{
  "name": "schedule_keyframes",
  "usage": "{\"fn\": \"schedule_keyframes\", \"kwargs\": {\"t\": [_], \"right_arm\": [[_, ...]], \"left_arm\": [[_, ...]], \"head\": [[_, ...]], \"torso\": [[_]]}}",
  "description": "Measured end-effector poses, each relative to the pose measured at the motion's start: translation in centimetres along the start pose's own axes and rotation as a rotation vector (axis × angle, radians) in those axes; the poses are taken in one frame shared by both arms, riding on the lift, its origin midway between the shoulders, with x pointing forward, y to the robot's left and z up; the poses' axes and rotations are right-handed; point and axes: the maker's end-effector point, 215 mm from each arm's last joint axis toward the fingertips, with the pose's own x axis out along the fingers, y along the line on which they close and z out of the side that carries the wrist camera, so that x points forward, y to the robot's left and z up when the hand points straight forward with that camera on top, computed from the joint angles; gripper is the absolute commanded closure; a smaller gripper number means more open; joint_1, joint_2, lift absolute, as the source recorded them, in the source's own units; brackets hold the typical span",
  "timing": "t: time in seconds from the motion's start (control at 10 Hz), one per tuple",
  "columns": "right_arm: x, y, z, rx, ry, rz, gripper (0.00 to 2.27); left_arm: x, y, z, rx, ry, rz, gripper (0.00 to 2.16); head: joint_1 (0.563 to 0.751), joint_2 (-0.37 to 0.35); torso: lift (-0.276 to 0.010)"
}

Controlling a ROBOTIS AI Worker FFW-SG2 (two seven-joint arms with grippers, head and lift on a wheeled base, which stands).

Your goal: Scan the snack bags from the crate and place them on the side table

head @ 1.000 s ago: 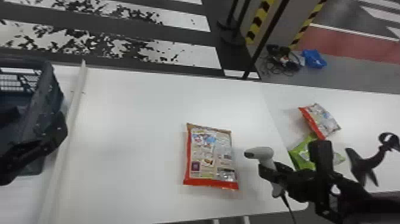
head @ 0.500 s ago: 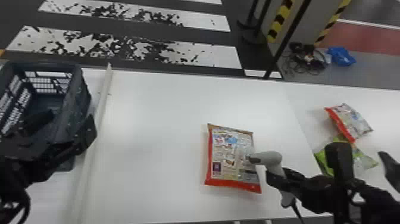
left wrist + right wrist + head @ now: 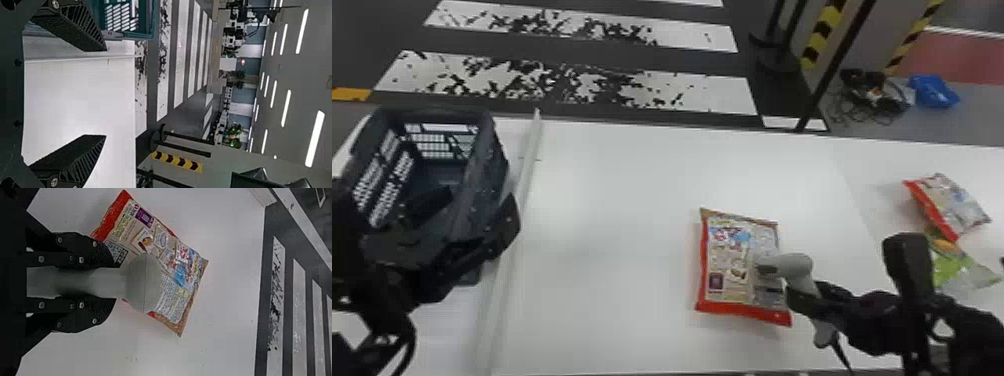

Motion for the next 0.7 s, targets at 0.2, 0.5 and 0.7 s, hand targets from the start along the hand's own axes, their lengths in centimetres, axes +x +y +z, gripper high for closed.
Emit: {"fn": "schedule_keyframes", "kwargs": {"t": [0.2,0.5,0.7], "right_arm": [[0.4,0.0,-0.3,0.002,0.013,0.003,2.14],[0.3,-0.4,-0.2,0.004,0.007,-0.002,2.14],[-0.2,-2.9,0.7,0.024,-0.021,-0.040,2.14]], "left_arm": [[0.0,0.0,-0.1,-0.001,0.002,-0.001,0.09],[0.2,0.1,-0.5,-0.004,0.008,-0.001,0.09],[0.2,0.1,-0.5,-0.004,0.009,-0.001,0.09]], "head": [[0.695,-0.128],[0.695,-0.132],[0.695,-0.156]], "torso": [[-0.094],[-0.094],[-0.094]]}}
